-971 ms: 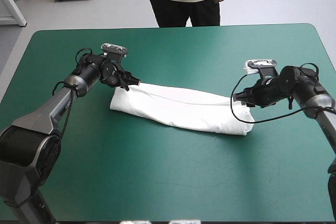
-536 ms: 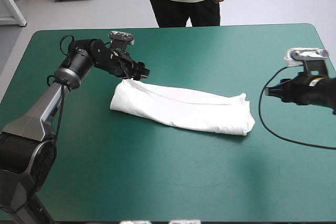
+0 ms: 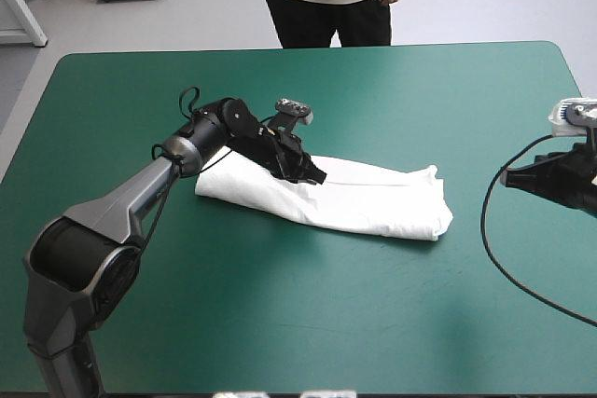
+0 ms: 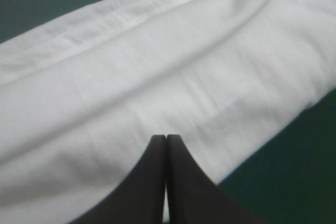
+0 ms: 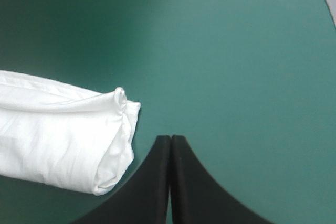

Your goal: Fold the cloth

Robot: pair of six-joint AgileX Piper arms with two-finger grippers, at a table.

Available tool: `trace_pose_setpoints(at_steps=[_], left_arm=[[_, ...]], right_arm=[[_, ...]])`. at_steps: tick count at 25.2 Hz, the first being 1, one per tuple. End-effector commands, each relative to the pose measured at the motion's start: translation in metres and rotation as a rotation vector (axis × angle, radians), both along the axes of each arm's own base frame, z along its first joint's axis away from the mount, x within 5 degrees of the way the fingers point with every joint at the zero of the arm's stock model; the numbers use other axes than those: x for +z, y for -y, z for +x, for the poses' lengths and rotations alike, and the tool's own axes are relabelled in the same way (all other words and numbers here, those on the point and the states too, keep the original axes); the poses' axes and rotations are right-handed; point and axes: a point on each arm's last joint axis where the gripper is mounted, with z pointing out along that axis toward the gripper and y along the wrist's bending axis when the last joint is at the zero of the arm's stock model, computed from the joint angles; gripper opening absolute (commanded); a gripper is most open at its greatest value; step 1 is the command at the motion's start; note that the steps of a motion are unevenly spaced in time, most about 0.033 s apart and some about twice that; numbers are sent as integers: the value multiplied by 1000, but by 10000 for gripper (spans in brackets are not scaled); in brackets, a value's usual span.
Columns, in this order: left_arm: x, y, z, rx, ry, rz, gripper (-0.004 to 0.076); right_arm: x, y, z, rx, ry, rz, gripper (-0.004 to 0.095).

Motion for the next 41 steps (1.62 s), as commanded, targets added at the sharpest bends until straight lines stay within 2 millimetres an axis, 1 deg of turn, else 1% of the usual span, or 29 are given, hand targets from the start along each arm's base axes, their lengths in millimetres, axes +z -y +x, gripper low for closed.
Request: trace_pose_setpoints(at_steps=[1,2,3,4,5,6,8,9,11,12,13,15,17,19,26,29,32,36,38,39,41], left_arm=[[13,8,1,34,20,-81,-9],[0,10,6,40,-3,-69,-9],[-6,11,7,38,-16,-62,-9],[-17,14,10,37,-36,-48,-9],[-23,15,11,36,-46,-42,-9],[-28,16,12,37,-55,-37,-9],[-29,16,12,38,-57,-35,-9],[-30,16,12,37,-59,-35,-9],[-30,16,11,31,-66,-33,-9],[-30,16,11,28,-70,-32,-9],[-30,16,11,27,-72,-31,-9],[-31,16,11,27,-73,-30,-9],[-31,16,11,27,-73,-30,-9],[-31,16,11,27,-73,-30,-9],[-30,16,11,29,-70,-31,-9],[-30,16,11,30,-69,-32,-9],[-30,16,11,32,-71,-35,-9],[-30,16,11,32,-71,-35,-9],[-30,16,11,32,-71,-35,-9],[-30,16,11,32,-71,-35,-9],[-30,16,11,32,-71,-35,-9]], right_arm=[[-9,-2,8,25,23,50,-17],[-29,-3,17,27,-16,94,-17],[-39,-3,21,31,-36,107,-16],[-56,-4,30,38,-64,142,-16],[-68,-5,37,52,-100,168,1],[-76,-7,43,67,-138,191,49],[-92,-10,56,112,-217,256,251],[-100,-12,65,126,-239,298,417],[-114,-13,82,123,-257,363,676],[-120,-13,88,130,-267,380,731],[-129,-13,95,133,-290,402,726],[-140,-13,101,133,-325,413,699],[-156,-13,109,140,-380,419,674],[-167,-14,115,147,-407,431,673],[-195,-16,127,172,-473,486,672],[-203,-15,129,178,-500,488,635],[-209,-22,130,213,-517,476,530],[-215,-40,131,272,-548,460,421],[-215,-45,131,290,-548,449,345],[-216,-45,131,290,-545,442,281],[-215,-44,132,281,-531,436,100]])
